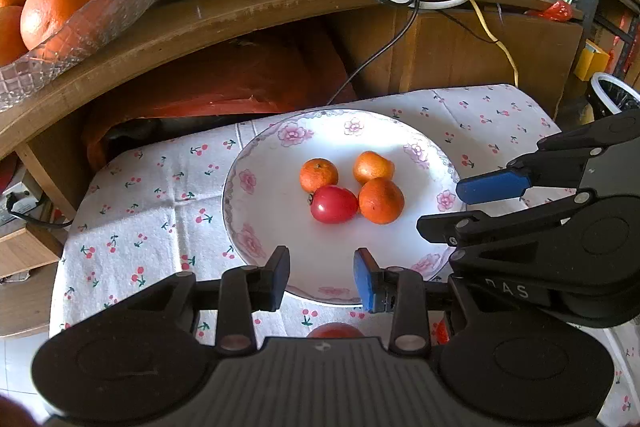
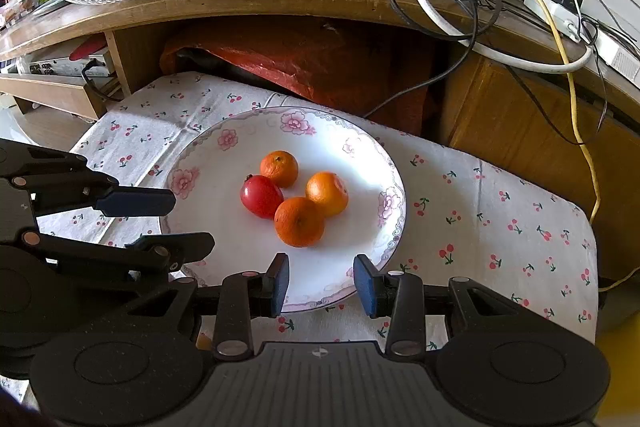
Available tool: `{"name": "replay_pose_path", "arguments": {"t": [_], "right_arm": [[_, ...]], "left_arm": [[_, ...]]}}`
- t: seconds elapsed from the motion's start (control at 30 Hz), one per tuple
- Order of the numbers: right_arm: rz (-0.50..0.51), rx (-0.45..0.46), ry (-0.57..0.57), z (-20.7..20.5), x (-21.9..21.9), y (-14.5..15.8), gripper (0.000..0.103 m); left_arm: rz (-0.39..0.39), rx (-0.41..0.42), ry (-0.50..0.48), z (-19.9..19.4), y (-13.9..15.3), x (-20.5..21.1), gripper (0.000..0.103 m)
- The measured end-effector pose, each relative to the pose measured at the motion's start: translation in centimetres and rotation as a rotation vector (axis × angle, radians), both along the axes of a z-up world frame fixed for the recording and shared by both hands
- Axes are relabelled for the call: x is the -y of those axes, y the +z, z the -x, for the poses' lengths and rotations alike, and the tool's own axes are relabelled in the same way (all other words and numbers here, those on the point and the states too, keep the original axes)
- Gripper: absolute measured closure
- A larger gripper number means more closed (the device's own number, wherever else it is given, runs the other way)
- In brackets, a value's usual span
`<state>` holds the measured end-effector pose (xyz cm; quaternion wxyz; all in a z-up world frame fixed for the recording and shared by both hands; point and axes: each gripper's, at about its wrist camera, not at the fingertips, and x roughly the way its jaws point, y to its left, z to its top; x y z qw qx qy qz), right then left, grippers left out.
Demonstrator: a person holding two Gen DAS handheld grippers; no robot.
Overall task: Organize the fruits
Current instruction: 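Lift both open grippers away from the bowl toward the loose fruits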
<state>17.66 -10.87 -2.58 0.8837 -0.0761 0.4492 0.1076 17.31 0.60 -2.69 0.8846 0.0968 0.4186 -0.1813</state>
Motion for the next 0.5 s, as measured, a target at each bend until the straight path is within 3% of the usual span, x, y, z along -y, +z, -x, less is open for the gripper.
{"name": "replay_pose_path", "arguments": {"t": [0.5], "right_arm": [[-0.011,-0.008,0.020,1.3,-0.8,0.4,0.069]], "left_arm": [[-0.003,-0.005,-0.025,1.3,0.4,-0.9,0.059]]}}
